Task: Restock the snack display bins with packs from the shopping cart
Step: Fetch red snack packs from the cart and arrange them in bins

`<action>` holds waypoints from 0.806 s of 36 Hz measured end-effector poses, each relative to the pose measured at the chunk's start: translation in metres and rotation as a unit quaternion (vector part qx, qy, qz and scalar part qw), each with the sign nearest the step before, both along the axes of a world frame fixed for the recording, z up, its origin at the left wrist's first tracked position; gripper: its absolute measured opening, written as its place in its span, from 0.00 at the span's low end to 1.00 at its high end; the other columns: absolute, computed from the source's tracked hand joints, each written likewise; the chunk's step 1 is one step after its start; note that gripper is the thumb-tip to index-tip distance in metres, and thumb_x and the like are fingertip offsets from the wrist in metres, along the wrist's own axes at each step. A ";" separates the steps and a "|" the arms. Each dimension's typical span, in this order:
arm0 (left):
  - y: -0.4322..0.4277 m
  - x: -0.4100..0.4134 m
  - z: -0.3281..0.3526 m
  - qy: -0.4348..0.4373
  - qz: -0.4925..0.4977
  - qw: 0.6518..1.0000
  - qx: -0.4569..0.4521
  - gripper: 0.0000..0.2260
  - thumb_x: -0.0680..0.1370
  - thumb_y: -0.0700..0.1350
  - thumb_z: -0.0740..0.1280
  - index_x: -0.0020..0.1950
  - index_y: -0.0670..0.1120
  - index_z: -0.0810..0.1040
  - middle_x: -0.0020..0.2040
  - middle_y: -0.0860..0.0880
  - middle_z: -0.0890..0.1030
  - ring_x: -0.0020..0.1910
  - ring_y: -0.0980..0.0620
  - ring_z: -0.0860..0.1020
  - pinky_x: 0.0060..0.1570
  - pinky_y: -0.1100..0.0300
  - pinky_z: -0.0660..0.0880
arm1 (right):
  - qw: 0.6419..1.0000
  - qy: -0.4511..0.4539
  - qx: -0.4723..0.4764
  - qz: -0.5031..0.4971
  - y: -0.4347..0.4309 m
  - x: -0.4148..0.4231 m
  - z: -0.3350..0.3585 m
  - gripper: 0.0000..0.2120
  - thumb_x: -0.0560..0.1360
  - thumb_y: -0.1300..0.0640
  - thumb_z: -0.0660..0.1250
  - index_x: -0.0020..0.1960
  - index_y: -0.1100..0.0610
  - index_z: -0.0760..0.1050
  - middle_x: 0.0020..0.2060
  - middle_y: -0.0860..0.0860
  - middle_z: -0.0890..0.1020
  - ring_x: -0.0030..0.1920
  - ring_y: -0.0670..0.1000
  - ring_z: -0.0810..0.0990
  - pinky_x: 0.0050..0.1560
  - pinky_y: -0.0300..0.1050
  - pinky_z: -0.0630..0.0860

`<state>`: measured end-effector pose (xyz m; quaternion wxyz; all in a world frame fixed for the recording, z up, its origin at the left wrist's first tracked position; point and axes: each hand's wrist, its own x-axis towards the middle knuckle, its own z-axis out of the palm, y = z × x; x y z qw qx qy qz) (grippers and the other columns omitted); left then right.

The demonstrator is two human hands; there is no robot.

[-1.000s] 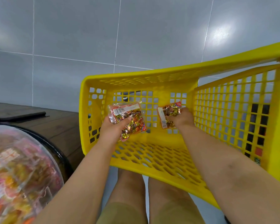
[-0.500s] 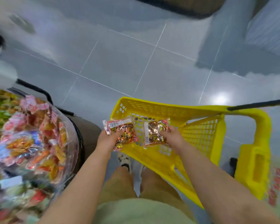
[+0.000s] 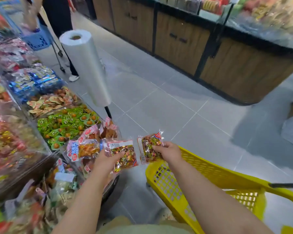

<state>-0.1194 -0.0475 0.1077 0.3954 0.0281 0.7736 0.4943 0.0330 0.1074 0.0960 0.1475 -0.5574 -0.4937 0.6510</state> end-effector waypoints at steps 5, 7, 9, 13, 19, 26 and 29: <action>-0.063 -0.061 0.014 0.033 0.027 0.998 -0.040 0.33 0.69 0.52 0.77 0.69 0.43 0.69 0.64 0.46 0.73 0.58 0.44 0.75 0.57 0.49 0.74 | 0.998 0.018 0.011 0.065 -0.042 -0.071 0.016 0.07 0.67 0.67 0.75 0.42 0.63 0.77 0.31 0.54 0.78 0.24 0.43 0.77 0.26 0.33 0.71; -0.090 -0.084 0.024 0.041 0.050 0.998 -0.023 0.35 0.66 0.53 0.78 0.69 0.44 0.70 0.69 0.45 0.73 0.61 0.45 0.75 0.58 0.50 0.72 | 0.995 0.017 0.020 0.091 -0.062 -0.100 0.021 0.07 0.67 0.66 0.75 0.39 0.61 0.77 0.30 0.53 0.78 0.25 0.44 0.77 0.25 0.32 0.69; -0.117 -0.106 0.031 0.043 0.071 0.997 -0.005 0.37 0.65 0.55 0.79 0.69 0.44 0.70 0.69 0.44 0.72 0.62 0.44 0.75 0.58 0.50 0.72 | 0.992 0.025 0.033 0.116 -0.083 -0.129 0.026 0.06 0.68 0.64 0.75 0.40 0.61 0.78 0.34 0.55 0.79 0.34 0.51 0.78 0.36 0.41 0.75; -0.169 -0.150 0.046 0.039 0.104 0.994 0.018 0.42 0.65 0.57 0.78 0.73 0.42 0.65 0.71 0.43 0.70 0.67 0.41 0.72 0.63 0.47 0.70 | 0.986 0.057 0.052 0.150 -0.120 -0.183 0.038 0.04 0.68 0.61 0.75 0.41 0.58 0.82 0.37 0.52 0.83 0.40 0.52 0.80 0.47 0.49 0.78; -0.229 -0.190 0.062 0.078 0.176 0.981 0.040 0.15 0.69 0.49 0.77 0.51 0.49 0.77 0.48 0.52 0.81 0.39 0.63 0.81 0.32 0.68 0.74 | 0.965 0.062 0.083 0.240 -0.163 -0.252 0.056 0.13 0.67 0.53 0.77 0.48 0.56 0.79 0.41 0.48 0.81 0.41 0.42 0.79 0.40 0.37 0.78; -0.291 -0.213 0.086 0.080 0.232 0.968 0.060 0.38 0.59 0.59 0.80 0.66 0.50 0.74 0.64 0.48 0.78 0.60 0.47 0.78 0.61 0.44 0.74 | 0.920 0.024 0.172 0.351 -0.187 -0.326 0.088 0.15 0.67 0.51 0.76 0.47 0.59 0.77 0.39 0.53 0.77 0.36 0.51 0.75 0.34 0.42 0.74; -0.308 -0.221 0.089 0.097 0.263 0.958 0.058 0.46 0.57 0.61 0.79 0.71 0.48 0.70 0.67 0.45 0.75 0.62 0.43 0.76 0.47 0.50 0.81 | 0.871 0.003 0.271 0.411 -0.197 -0.365 0.097 0.22 0.67 0.50 0.76 0.56 0.59 0.77 0.42 0.50 0.75 0.42 0.51 0.75 0.37 0.40 0.70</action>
